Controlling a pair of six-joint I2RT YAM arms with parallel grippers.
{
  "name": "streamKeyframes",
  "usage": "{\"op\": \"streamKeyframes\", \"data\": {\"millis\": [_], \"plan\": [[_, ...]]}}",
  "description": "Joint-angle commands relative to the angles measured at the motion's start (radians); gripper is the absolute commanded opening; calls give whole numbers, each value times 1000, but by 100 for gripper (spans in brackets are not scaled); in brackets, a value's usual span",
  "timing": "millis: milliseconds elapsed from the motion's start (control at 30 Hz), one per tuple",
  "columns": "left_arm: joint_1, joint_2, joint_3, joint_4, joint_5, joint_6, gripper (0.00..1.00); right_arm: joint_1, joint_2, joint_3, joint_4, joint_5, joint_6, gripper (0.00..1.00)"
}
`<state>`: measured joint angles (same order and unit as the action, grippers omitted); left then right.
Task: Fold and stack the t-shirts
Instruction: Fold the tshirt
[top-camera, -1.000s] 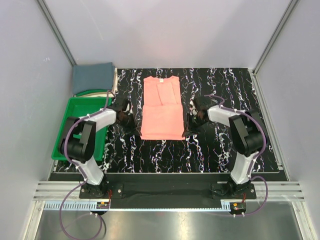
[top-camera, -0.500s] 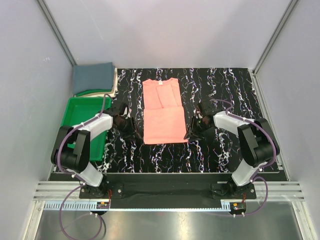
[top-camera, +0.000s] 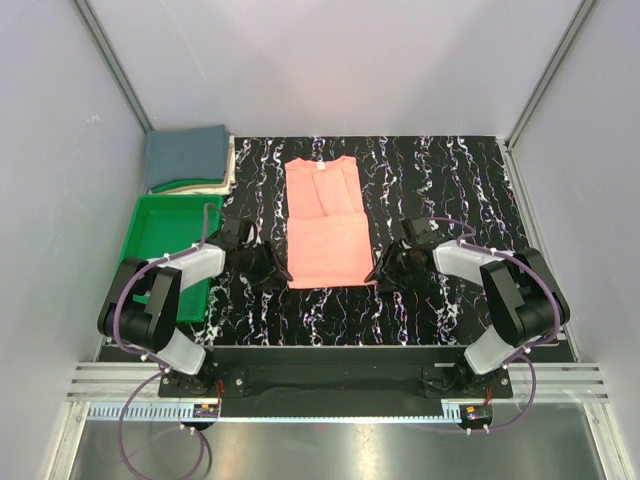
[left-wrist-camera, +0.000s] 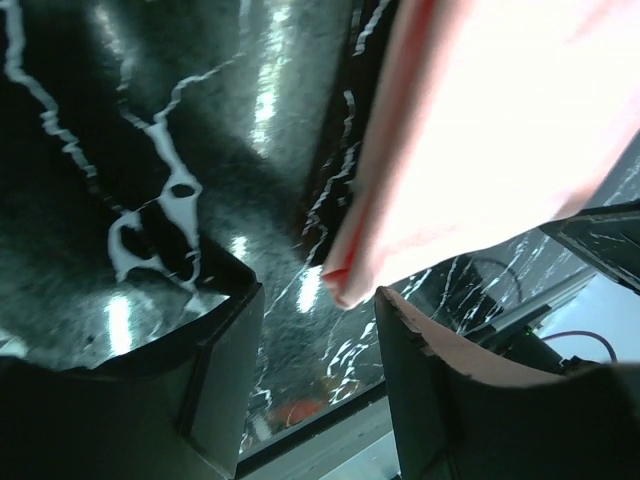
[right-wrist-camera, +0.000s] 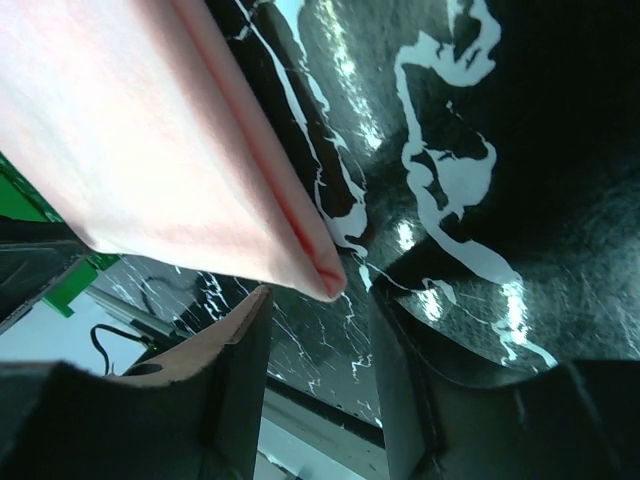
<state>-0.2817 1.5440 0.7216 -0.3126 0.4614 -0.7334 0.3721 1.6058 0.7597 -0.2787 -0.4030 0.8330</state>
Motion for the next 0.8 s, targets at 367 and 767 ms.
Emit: {"op": "streamKeyframes", "data": {"millis": [367, 767], "plan": [[-47, 16, -36, 90, -30, -47, 14, 1, 19, -31, 118, 23, 45, 42], [-90, 11, -42, 79, -62, -67, 0, 1, 17, -52, 133, 26, 34, 14]]}}
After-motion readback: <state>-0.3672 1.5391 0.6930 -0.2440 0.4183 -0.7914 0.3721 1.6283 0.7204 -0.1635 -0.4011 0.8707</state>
